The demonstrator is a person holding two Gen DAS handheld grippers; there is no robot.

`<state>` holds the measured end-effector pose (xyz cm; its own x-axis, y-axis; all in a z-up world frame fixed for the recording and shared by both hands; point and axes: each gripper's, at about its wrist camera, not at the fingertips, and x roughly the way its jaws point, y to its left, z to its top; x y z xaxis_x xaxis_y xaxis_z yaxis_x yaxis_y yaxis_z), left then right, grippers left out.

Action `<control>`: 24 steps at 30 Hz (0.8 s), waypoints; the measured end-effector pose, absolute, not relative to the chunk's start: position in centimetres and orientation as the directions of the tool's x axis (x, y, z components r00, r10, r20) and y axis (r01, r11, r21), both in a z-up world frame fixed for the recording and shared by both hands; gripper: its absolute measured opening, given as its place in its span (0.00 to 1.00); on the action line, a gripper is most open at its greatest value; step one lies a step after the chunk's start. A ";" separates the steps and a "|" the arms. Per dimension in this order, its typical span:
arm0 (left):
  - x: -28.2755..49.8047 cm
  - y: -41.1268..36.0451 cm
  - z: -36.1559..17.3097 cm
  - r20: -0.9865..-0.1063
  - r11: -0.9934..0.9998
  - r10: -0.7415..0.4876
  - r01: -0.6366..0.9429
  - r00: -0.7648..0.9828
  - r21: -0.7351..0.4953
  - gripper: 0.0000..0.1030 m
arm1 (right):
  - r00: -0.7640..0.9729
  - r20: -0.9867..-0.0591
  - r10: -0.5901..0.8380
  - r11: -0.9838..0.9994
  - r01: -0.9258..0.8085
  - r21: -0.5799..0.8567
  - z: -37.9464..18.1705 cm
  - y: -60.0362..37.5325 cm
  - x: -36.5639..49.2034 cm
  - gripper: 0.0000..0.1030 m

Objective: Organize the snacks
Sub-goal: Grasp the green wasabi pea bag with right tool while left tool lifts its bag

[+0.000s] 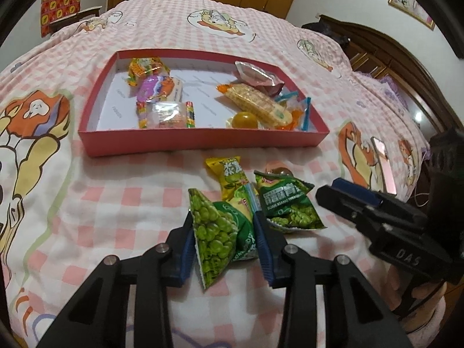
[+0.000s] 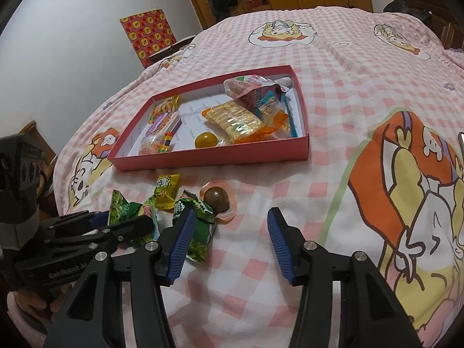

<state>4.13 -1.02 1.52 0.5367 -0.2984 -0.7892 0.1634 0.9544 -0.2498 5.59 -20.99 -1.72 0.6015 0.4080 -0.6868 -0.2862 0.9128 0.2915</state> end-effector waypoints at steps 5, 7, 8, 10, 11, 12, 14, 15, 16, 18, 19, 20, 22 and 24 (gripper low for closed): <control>4.0 0.1 2.1 -0.774 0.960 -0.279 0.142 0.568 -0.242 0.37 | 0.582 -0.695 0.423 0.906 -0.300 0.299 -1.9 -20.1 5.4 0.52; 4.0 0.6 2.1 -0.773 0.962 -0.269 0.129 0.575 -0.239 0.37 | 0.573 -0.699 0.428 0.903 -0.308 0.300 -2.1 -19.7 5.4 0.52; 4.1 0.9 2.0 -0.773 0.965 -0.259 0.119 0.579 -0.234 0.37 | 0.568 -0.702 0.430 0.902 -0.311 0.300 -2.1 -19.5 5.4 0.52; 4.1 1.2 1.8 -0.775 0.969 -0.241 0.103 0.585 -0.223 0.37 | 0.556 -0.709 0.434 0.899 -0.318 0.301 -2.4 -19.0 5.4 0.52; 4.2 1.3 1.6 -0.777 0.971 -0.233 0.097 0.585 -0.218 0.37 | 0.552 -0.711 0.435 0.899 -0.319 0.302 -2.5 -18.8 5.4 0.52; 4.2 1.4 1.4 -0.780 0.972 -0.231 0.096 0.581 -0.216 0.37 | 0.547 -0.715 0.435 0.898 -0.320 0.301 -2.6 -18.6 5.4 0.52; 4.3 1.3 0.9 -0.788 0.971 -0.237 0.104 0.568 -0.216 0.38 | 0.541 -0.721 0.433 0.899 -0.321 0.299 -2.8 -18.2 5.4 0.52; 4.3 1.3 0.7 -0.789 0.971 -0.235 0.106 0.567 -0.212 0.38 | 0.539 -0.723 0.432 0.899 -0.320 0.298 -2.9 -18.0 5.4 0.52; 4.3 1.2 0.6 -0.789 0.972 -0.233 0.108 0.568 -0.209 0.38 | 0.539 -0.724 0.431 0.899 -0.320 0.298 -3.0 -17.9 5.5 0.52; 4.2 1.2 0.4 -0.788 0.971 -0.237 0.112 0.568 -0.211 0.38 | 0.538 -0.725 0.430 0.900 -0.316 0.300 -3.0 -17.7 5.5 0.52; 4.2 1.2 0.3 -0.787 0.970 -0.240 0.114 0.569 -0.213 0.38 | 0.536 -0.726 0.431 0.900 -0.315 0.302 -3.0 -17.6 5.5 0.52; 4.2 1.3 0.3 -0.787 0.970 -0.242 0.116 0.568 -0.214 0.39 | 0.532 -0.730 0.429 0.900 -0.314 0.301 -3.1 -17.4 5.5 0.52; 4.1 1.4 0.3 -0.786 0.969 -0.246 0.119 0.567 -0.218 0.39 | 0.524 -0.736 0.429 0.900 -0.317 0.299 -3.4 -17.1 5.6 0.52; 4.1 1.5 0.3 -0.786 0.968 -0.250 0.122 0.565 -0.221 0.39 | 0.523 -0.737 0.427 0.900 -0.323 0.293 -3.5 -16.7 5.6 0.52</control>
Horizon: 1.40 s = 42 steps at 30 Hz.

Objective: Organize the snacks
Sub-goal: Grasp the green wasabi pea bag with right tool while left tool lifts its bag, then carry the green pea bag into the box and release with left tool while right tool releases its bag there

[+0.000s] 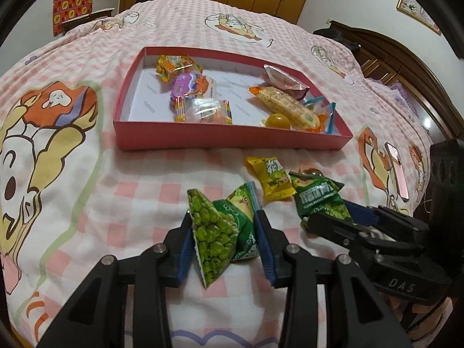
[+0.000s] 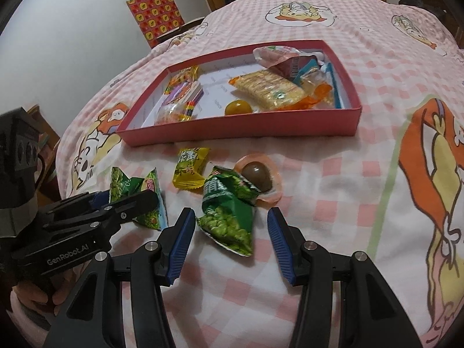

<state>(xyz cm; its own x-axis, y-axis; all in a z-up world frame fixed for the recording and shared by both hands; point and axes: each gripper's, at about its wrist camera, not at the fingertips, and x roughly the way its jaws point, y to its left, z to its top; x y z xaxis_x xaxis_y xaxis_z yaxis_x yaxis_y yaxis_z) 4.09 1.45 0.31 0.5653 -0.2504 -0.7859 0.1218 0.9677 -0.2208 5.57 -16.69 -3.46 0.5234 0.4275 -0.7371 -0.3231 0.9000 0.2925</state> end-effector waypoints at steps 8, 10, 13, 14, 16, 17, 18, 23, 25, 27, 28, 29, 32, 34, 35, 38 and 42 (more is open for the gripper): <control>3.9 0.8 0.0 -0.799 0.969 -0.246 0.150 0.548 -0.196 0.48 | 0.527 -0.727 0.439 0.895 -0.323 0.306 -3.8 -16.7 5.6 0.49; 3.8 0.6 0.0 -0.799 0.972 -0.236 0.154 0.553 -0.180 0.48 | 0.526 -0.722 0.451 0.890 -0.330 0.316 -3.7 -16.7 5.5 0.42; 3.7 0.6 0.1 -0.794 0.970 -0.241 0.157 0.559 -0.183 0.44 | 0.530 -0.720 0.449 0.891 -0.332 0.311 -3.7 -16.7 5.5 0.39; 3.7 0.7 0.1 -0.792 0.969 -0.245 0.157 0.560 -0.189 0.43 | 0.531 -0.718 0.450 0.890 -0.332 0.313 -3.7 -16.7 5.4 0.39; 3.6 0.9 0.2 -0.789 0.968 -0.252 0.157 0.561 -0.198 0.39 | 0.532 -0.713 0.458 0.886 -0.335 0.319 -3.7 -16.8 5.4 0.37; 3.6 0.9 0.3 -0.787 0.966 -0.258 0.162 0.560 -0.202 0.39 | 0.532 -0.708 0.464 0.883 -0.340 0.324 -3.6 -16.8 5.4 0.37; 3.5 0.9 0.3 -0.784 0.965 -0.263 0.167 0.562 -0.204 0.36 | 0.532 -0.704 0.470 0.880 -0.345 0.327 -3.5 -16.8 5.3 0.36; 3.2 1.0 1.0 -0.770 0.959 -0.283 0.172 0.571 -0.225 0.36 | 0.540 -0.682 0.492 0.866 -0.380 0.324 -2.8 -16.4 4.8 0.34; 3.1 1.0 1.3 -0.766 0.959 -0.283 0.173 0.577 -0.224 0.36 | 0.544 -0.677 0.495 0.864 -0.389 0.320 -2.5 -16.3 4.6 0.34; 3.0 1.0 1.7 -0.761 0.960 -0.280 0.173 0.585 -0.220 0.36 | 0.545 -0.672 0.501 0.860 -0.397 0.320 -2.3 -16.3 4.4 0.34; 3.0 1.0 1.8 -0.759 0.960 -0.280 0.174 0.588 -0.219 0.36 | 0.545 -0.670 0.504 0.859 -0.398 0.322 -2.2 -16.3 4.4 0.33; 3.0 1.0 2.0 -0.757 0.960 -0.280 0.176 0.591 -0.218 0.36 | 0.545 -0.667 0.509 0.856 -0.400 0.327 -2.1 -16.4 4.4 0.33; 2.9 0.9 2.5 -0.750 0.961 -0.278 0.178 0.599 -0.214 0.36 | 0.547 -0.658 0.517 0.852 -0.404 0.334 -1.7 -16.5 4.3 0.33; 2.9 0.9 2.8 -0.745 0.961 -0.278 0.177 0.606 -0.214 0.36 | 0.556 -0.652 0.515 0.853 -0.407 0.327 -1.4 -16.6 4.2 0.32; 2.9 1.0 3.0 -0.742 0.961 -0.277 0.176 0.610 -0.214 0.36 | 0.560 -0.649 0.515 0.853 -0.407 0.326 -1.2 -16.7 4.2 0.32; 3.1 1.0 3.4 -0.737 0.962 -0.271 0.173 0.619 -0.209 0.36 | 0.574 -0.636 0.515 0.854 -0.409 0.323 -0.6 -16.9 4.2 0.32; 3.7 0.9 4.0 -0.733 0.965 -0.260 0.172 0.629 -0.196 0.36 | 0.584 -0.627 0.515 0.853 -0.420 0.309 0.2 -16.9 4.2 0.32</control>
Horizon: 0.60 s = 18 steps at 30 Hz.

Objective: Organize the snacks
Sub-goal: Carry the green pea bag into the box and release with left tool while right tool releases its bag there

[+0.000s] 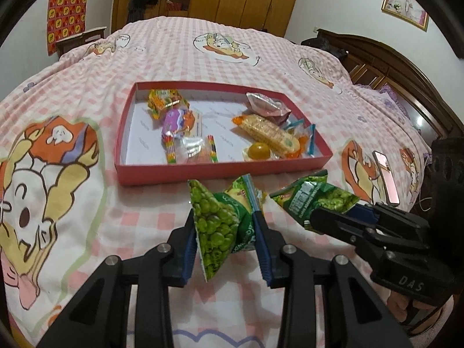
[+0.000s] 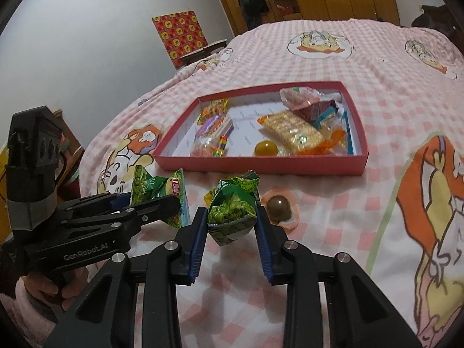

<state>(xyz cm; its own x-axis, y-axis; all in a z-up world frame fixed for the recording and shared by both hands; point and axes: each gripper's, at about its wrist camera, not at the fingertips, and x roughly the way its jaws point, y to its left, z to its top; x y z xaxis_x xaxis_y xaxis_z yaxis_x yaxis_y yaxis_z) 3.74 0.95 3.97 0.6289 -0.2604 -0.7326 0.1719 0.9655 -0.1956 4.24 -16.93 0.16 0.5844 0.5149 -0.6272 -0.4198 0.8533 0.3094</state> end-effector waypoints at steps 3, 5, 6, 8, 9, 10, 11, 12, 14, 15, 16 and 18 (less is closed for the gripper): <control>4.3 1.0 4.5 -0.723 0.967 -0.254 0.171 0.642 -0.187 0.36 | 0.585 -0.626 0.516 0.851 -0.433 0.296 0.8 -16.7 4.5 0.32; 4.7 1.0 5.0 -0.717 0.968 -0.250 0.171 0.651 -0.182 0.36 | 0.585 -0.624 0.518 0.849 -0.441 0.291 1.3 -16.7 4.7 0.32; 5.0 1.0 5.2 -0.715 0.969 -0.247 0.172 0.654 -0.177 0.36 | 0.587 -0.623 0.517 0.849 -0.445 0.286 1.6 -16.7 4.8 0.32; 5.5 1.0 5.7 -0.712 0.971 -0.238 0.170 0.661 -0.167 0.36 | 0.593 -0.624 0.509 0.852 -0.449 0.269 2.0 -16.7 5.3 0.32; 5.8 1.0 5.9 -0.709 0.972 -0.236 0.170 0.664 -0.163 0.36 | 0.595 -0.624 0.506 0.854 -0.449 0.264 2.2 -16.7 5.5 0.32; 6.1 1.0 6.2 -0.706 0.972 -0.233 0.170 0.668 -0.159 0.36 | 0.595 -0.625 0.505 0.854 -0.449 0.263 2.4 -16.7 5.8 0.32; 6.2 1.0 6.4 -0.704 0.973 -0.230 0.169 0.672 -0.157 0.36 | 0.595 -0.625 0.505 0.854 -0.449 0.264 2.5 -16.7 6.0 0.32; 6.4 1.0 6.6 -0.702 0.973 -0.229 0.170 0.675 -0.154 0.36 | 0.596 -0.624 0.505 0.854 -0.448 0.264 2.8 -16.8 6.4 0.32; 7.1 0.9 7.0 -0.696 0.974 -0.228 0.173 0.681 -0.149 0.36 | 0.600 -0.624 0.501 0.857 -0.445 0.260 3.1 -16.9 6.9 0.32; 7.4 0.8 7.2 -0.694 0.974 -0.224 0.174 0.684 -0.143 0.36 | 0.602 -0.625 0.497 0.859 -0.444 0.255 3.2 -16.9 7.1 0.32; 7.7 0.7 7.3 -0.693 0.975 -0.219 0.172 0.687 -0.138 0.36 | 0.604 -0.626 0.493 0.861 -0.442 0.252 3.4 -16.9 7.4 0.32; 8.4 0.6 7.5 -0.689 0.979 -0.205 0.162 0.695 -0.127 0.36 | 0.602 -0.629 0.492 0.862 -0.439 0.254 3.6 -17.0 8.0 0.32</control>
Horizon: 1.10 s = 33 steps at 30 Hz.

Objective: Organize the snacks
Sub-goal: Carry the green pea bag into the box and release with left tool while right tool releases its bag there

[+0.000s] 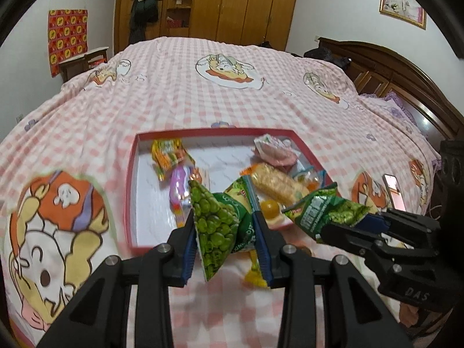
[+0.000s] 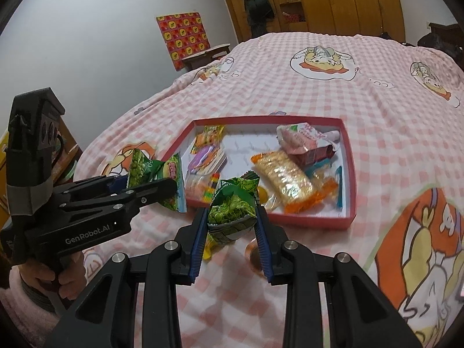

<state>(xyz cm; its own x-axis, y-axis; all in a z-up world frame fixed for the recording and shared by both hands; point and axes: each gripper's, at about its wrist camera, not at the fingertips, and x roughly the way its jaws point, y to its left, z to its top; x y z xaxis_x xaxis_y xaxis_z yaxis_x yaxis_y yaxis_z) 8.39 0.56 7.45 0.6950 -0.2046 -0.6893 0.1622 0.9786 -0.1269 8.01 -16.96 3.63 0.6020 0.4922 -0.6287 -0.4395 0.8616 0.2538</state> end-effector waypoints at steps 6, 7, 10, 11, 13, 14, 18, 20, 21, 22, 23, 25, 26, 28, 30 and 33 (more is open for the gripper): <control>11.0 0.3 7.5 -0.688 0.983 -0.184 0.151 0.702 -0.109 0.36 | 0.607 -0.638 0.474 0.871 -0.428 0.240 4.2 -16.6 9.8 0.32; 11.5 0.3 7.5 -0.688 0.983 -0.180 0.148 0.703 -0.107 0.36 | 0.607 -0.638 0.473 0.872 -0.427 0.240 4.2 -16.5 10.2 0.32; 12.9 0.2 7.2 -0.690 0.983 -0.180 0.143 0.701 -0.111 0.36 | 0.608 -0.638 0.473 0.872 -0.427 0.240 4.2 -16.2 11.3 0.32; 13.4 0.2 7.1 -0.691 0.984 -0.175 0.138 0.701 -0.110 0.36 | 0.608 -0.636 0.474 0.871 -0.428 0.240 4.1 -16.1 11.6 0.32; 14.2 0.2 6.8 -0.693 0.985 -0.173 0.137 0.700 -0.107 0.36 | 0.611 -0.633 0.475 0.871 -0.427 0.242 4.1 -15.8 12.4 0.32; 14.6 0.1 6.7 -0.692 0.985 -0.170 0.138 0.702 -0.102 0.36 | 0.611 -0.632 0.476 0.871 -0.425 0.244 4.1 -15.7 12.8 0.32; 16.1 0.0 6.2 -0.690 0.987 -0.155 0.136 0.707 -0.082 0.36 | 0.602 -0.636 0.483 0.870 -0.414 0.268 3.6 -15.2 14.4 0.32; 16.9 0.1 5.8 -0.693 0.989 -0.145 0.127 0.706 -0.077 0.36 | 0.597 -0.638 0.486 0.869 -0.409 0.278 3.3 -15.1 15.2 0.32; 17.4 0.1 5.6 -0.698 0.990 -0.138 0.121 0.703 -0.073 0.36 | 0.596 -0.639 0.486 0.869 -0.407 0.281 3.2 -15.0 15.5 0.32; 17.7 0.1 5.4 -0.701 0.990 -0.137 0.119 0.700 -0.074 0.36 | 0.596 -0.641 0.484 0.870 -0.404 0.281 3.1 -14.9 15.8 0.32; 18.0 0.2 5.2 -0.705 0.990 -0.136 0.116 0.696 -0.076 0.36 | 0.595 -0.643 0.483 0.871 -0.403 0.281 3.0 -14.8 16.2 0.32; 18.7 0.3 4.7 -0.714 0.991 -0.132 0.111 0.688 -0.077 0.36 | 0.590 -0.644 0.487 0.869 -0.402 0.288 2.8 -14.6 16.8 0.32; 19.0 0.3 4.4 -0.717 0.991 -0.129 0.106 0.685 -0.077 0.36 | 0.589 -0.644 0.487 0.869 -0.402 0.289 2.7 -14.6 17.1 0.32; 19.5 0.4 4.1 -0.721 0.992 -0.125 0.098 0.681 -0.080 0.36 | 0.591 -0.645 0.485 0.870 -0.399 0.289 2.5 -14.5 17.6 0.32; 19.9 0.7 3.7 -0.726 0.993 -0.121 0.088 0.677 -0.084 0.36 | 0.596 -0.645 0.478 0.874 -0.395 0.282 2.3 -14.3 18.2 0.32; 20.4 1.0 3.1 -0.729 0.993 -0.122 0.079 0.673 -0.093 0.36 | 0.595 -0.648 0.476 0.875 -0.393 0.282 2.0 -13.9 19.2 0.32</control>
<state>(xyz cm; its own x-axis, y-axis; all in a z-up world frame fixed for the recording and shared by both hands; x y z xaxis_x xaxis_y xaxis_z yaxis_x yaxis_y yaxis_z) 20.39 0.97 3.15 0.6733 -0.1220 -0.7293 0.0790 0.9925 -0.0931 19.24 -13.92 2.00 0.5950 0.4760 -0.6476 -0.3930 0.8752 0.2822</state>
